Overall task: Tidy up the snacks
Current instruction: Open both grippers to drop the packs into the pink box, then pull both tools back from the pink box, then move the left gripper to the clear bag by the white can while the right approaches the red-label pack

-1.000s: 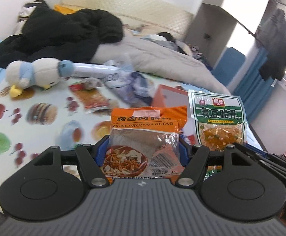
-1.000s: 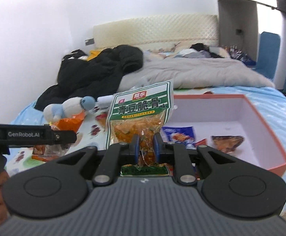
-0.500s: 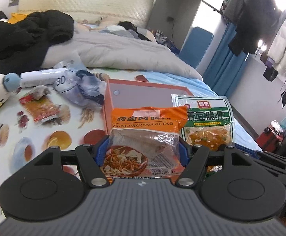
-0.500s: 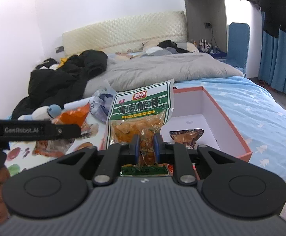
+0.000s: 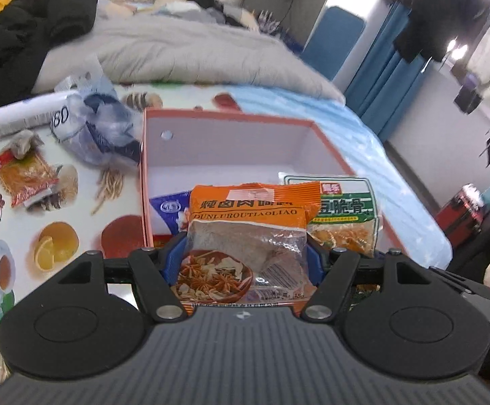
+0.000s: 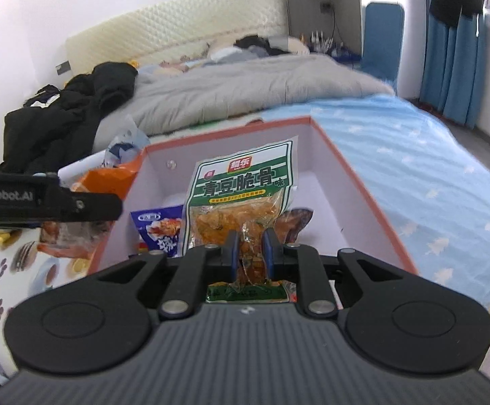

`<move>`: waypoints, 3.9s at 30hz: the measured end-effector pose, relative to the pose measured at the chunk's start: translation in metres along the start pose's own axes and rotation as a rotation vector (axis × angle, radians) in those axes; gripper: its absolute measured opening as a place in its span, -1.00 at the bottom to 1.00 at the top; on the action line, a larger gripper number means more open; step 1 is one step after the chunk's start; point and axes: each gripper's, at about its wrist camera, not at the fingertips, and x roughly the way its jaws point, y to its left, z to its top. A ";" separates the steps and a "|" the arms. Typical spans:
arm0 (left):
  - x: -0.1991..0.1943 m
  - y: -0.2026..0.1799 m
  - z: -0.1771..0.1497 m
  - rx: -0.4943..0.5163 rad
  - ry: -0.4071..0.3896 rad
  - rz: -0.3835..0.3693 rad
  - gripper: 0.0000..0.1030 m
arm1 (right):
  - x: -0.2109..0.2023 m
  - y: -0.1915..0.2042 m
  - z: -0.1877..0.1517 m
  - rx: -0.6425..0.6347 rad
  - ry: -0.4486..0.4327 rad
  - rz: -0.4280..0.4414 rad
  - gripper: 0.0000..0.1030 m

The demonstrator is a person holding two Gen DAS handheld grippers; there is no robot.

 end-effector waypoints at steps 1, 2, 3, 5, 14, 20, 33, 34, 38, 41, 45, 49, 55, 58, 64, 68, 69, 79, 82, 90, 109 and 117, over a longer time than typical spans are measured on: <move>0.005 0.000 0.000 -0.003 0.014 0.000 0.41 | 0.004 -0.003 -0.001 0.012 0.008 0.002 -0.64; 0.009 0.001 0.001 -0.010 0.025 0.000 0.41 | 0.006 -0.004 -0.001 0.018 0.015 0.003 -0.64; 0.013 0.002 0.001 -0.013 0.033 0.004 0.41 | 0.008 -0.006 -0.002 0.024 0.021 0.004 -0.63; 0.016 0.004 0.001 -0.022 0.037 0.012 0.41 | 0.013 -0.010 -0.003 0.050 0.035 0.016 -0.63; 0.009 0.009 0.003 -0.007 0.012 0.029 0.69 | 0.020 -0.021 -0.003 0.096 0.060 0.013 -0.15; -0.009 0.007 -0.001 0.001 -0.019 0.021 0.69 | 0.010 -0.022 -0.004 0.090 0.028 0.030 0.08; -0.069 -0.002 -0.025 0.076 -0.142 0.023 0.69 | -0.034 -0.006 -0.007 0.060 -0.074 0.082 0.08; -0.073 -0.001 -0.026 0.074 -0.149 0.026 0.69 | -0.038 -0.005 -0.008 0.060 -0.083 0.094 0.08; -0.090 0.005 -0.035 0.068 -0.168 0.039 0.69 | -0.050 0.001 -0.013 0.078 -0.093 0.132 0.08; -0.101 0.009 -0.043 0.047 -0.169 0.034 0.69 | -0.060 0.009 -0.016 0.063 -0.105 0.149 0.08; -0.113 0.016 -0.056 0.043 -0.173 0.047 0.69 | -0.069 0.020 -0.024 0.035 -0.125 0.162 0.08; -0.126 0.026 -0.070 0.028 -0.183 0.070 0.69 | -0.075 0.026 -0.035 0.021 -0.124 0.179 0.08; -0.146 0.042 -0.088 -0.005 -0.194 0.085 0.69 | -0.087 0.044 -0.046 -0.013 -0.124 0.213 0.08; -0.157 0.051 -0.096 -0.018 -0.203 0.095 0.69 | -0.092 0.055 -0.050 -0.030 -0.130 0.234 0.08; -0.180 0.071 -0.114 -0.033 -0.199 0.136 0.69 | -0.098 0.078 -0.060 -0.057 -0.113 0.286 0.08; -0.195 0.087 -0.128 -0.076 -0.209 0.153 0.69 | -0.103 0.093 -0.066 -0.061 -0.106 0.324 0.08; -0.198 0.091 -0.132 -0.084 -0.209 0.156 0.69 | -0.104 0.097 -0.068 -0.064 -0.101 0.329 0.08; -0.206 0.125 -0.155 -0.152 -0.195 0.192 0.69 | -0.105 0.132 -0.093 -0.090 -0.072 0.346 0.08; -0.201 0.133 -0.154 -0.164 -0.193 0.198 0.69 | -0.100 0.141 -0.096 -0.105 -0.059 0.335 0.08; -0.169 0.165 -0.135 -0.198 -0.180 0.215 0.69 | -0.075 0.162 -0.098 -0.131 -0.049 0.330 0.08; -0.032 0.274 -0.005 -0.143 -0.139 0.155 0.67 | 0.049 0.213 -0.085 -0.154 -0.025 0.392 0.38; 0.043 0.320 0.058 -0.125 -0.111 0.188 0.67 | 0.113 0.231 -0.074 -0.195 -0.031 0.396 0.58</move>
